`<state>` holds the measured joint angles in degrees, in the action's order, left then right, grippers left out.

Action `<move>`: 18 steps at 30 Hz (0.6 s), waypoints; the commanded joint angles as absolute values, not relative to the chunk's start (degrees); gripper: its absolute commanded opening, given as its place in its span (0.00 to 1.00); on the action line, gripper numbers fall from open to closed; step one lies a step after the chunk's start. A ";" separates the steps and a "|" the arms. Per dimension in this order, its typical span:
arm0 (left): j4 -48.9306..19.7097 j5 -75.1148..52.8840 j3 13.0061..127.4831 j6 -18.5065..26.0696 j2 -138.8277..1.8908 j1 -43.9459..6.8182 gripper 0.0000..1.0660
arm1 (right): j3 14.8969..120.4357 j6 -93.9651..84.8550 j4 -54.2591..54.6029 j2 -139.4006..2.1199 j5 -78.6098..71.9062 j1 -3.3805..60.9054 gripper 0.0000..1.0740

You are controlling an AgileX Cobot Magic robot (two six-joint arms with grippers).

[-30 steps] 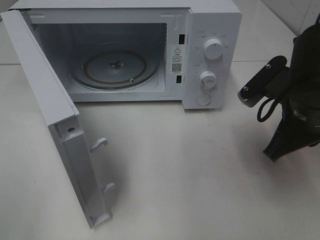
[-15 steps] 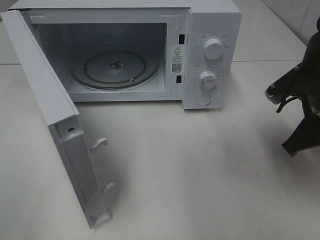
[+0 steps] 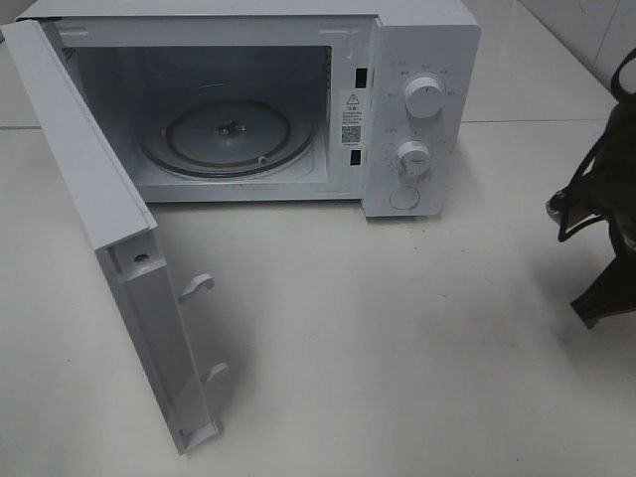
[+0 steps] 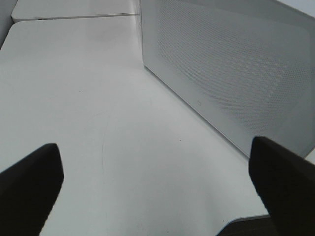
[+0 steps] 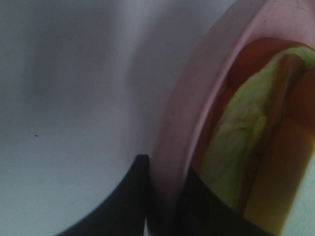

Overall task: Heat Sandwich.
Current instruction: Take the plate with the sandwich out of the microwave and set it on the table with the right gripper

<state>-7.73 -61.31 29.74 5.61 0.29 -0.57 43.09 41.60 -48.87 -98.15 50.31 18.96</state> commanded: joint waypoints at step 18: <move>-8.19 -61.48 29.74 5.50 1.20 -0.29 0.92 | 39.76 48.93 -53.51 -106.40 45.32 18.62 0.05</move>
<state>-7.73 -61.31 29.74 5.61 0.29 -0.57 40.05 48.36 -52.08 -106.51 44.18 18.96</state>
